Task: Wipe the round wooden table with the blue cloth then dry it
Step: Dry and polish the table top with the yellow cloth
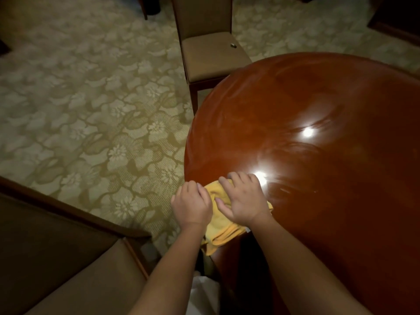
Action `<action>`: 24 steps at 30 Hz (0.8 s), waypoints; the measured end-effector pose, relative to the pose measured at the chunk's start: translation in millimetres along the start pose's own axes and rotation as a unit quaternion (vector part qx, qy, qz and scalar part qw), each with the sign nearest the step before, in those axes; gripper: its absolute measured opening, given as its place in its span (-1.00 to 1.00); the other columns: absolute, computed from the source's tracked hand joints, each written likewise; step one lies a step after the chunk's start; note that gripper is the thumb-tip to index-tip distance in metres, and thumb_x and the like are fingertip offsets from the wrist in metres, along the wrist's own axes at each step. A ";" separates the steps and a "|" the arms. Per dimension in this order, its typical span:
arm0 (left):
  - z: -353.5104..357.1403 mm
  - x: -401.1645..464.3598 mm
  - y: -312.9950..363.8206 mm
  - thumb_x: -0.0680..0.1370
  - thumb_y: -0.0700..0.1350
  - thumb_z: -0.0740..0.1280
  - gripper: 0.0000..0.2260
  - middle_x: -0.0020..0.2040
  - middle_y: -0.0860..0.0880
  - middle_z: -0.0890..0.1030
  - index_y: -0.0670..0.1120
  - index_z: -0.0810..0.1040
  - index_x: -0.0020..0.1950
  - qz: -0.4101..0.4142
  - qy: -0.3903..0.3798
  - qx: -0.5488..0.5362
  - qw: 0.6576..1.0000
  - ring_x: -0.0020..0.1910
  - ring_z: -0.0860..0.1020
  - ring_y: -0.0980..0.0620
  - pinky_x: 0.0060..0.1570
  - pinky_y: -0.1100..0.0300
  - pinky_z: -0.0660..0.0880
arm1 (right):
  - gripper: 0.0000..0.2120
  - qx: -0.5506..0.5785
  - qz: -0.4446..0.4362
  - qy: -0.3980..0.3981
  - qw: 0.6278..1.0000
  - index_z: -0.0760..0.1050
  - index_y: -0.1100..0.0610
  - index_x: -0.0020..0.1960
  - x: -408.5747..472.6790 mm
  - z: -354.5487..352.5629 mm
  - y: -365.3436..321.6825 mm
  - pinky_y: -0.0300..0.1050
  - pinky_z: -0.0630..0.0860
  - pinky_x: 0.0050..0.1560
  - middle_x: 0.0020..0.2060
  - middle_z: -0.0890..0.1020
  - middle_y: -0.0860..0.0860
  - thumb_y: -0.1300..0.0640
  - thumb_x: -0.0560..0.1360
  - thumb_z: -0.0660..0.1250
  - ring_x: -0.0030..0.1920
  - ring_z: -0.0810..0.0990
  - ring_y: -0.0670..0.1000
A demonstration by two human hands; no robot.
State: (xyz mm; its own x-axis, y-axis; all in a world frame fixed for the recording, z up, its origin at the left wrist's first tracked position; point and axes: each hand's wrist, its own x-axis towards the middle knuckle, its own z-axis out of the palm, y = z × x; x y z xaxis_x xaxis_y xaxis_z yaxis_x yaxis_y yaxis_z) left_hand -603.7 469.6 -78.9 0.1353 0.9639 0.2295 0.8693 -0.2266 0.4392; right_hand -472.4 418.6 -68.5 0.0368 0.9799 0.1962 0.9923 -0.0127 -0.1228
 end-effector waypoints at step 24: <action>85.7 238.3 26.4 0.48 -0.08 0.08 -0.70 -0.41 -0.06 0.52 -0.15 0.47 -0.36 0.092 0.021 -0.010 0.995 -0.39 0.50 -0.09 -0.33 0.12 0.38 | -0.57 -0.054 0.096 0.087 0.990 0.57 0.14 0.07 206.7 44.6 75.5 0.02 0.37 -0.14 -0.11 0.59 0.09 -0.15 0.43 0.20 -0.14 0.53 0.16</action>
State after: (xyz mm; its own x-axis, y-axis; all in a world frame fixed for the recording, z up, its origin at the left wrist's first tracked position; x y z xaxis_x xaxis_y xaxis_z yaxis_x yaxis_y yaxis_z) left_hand -507.7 705.3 -87.0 0.2721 0.8990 0.3431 0.8214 -0.4028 0.4039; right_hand -395.2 629.1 -80.6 0.2364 0.9081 0.3456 0.9716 -0.2256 -0.0717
